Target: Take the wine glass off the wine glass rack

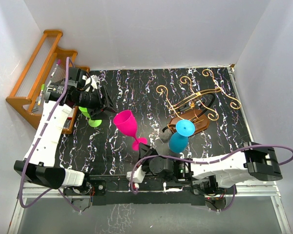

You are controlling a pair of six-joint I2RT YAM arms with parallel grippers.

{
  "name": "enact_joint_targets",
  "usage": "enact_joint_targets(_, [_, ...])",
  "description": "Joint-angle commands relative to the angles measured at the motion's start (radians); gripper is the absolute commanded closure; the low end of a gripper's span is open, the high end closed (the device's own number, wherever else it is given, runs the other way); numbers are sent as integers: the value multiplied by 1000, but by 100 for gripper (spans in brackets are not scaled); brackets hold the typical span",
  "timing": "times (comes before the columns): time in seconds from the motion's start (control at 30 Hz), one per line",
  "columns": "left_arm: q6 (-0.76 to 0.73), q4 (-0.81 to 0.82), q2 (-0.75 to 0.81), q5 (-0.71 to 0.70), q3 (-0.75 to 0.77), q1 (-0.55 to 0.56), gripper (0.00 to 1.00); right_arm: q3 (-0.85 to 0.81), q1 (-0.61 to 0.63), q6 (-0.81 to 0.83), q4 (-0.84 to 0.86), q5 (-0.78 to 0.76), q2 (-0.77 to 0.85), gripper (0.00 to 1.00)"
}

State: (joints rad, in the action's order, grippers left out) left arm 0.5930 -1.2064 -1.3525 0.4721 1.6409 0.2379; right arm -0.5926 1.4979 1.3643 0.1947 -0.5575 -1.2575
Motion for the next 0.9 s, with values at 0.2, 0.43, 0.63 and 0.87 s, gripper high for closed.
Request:
enact_joint_targets(0.2, [-23, -6, 40, 83, -74, 11, 44, -18, 5, 97, 318, -53, -82, 92])
enact_joint_targets(0.43, [-31, 7, 39, 96, -102, 29, 67, -57, 5, 114, 357, -59, -108, 92])
enact_joint_targets(0.63, [-35, -11, 26, 47, -63, 34, 100, -59, 5, 94, 379, -97, -105, 74])
enact_joint_targets(0.87, [6, 8, -10, -201, 126, 35, 100, -12, 40, -25, 262, -141, -39, 36])
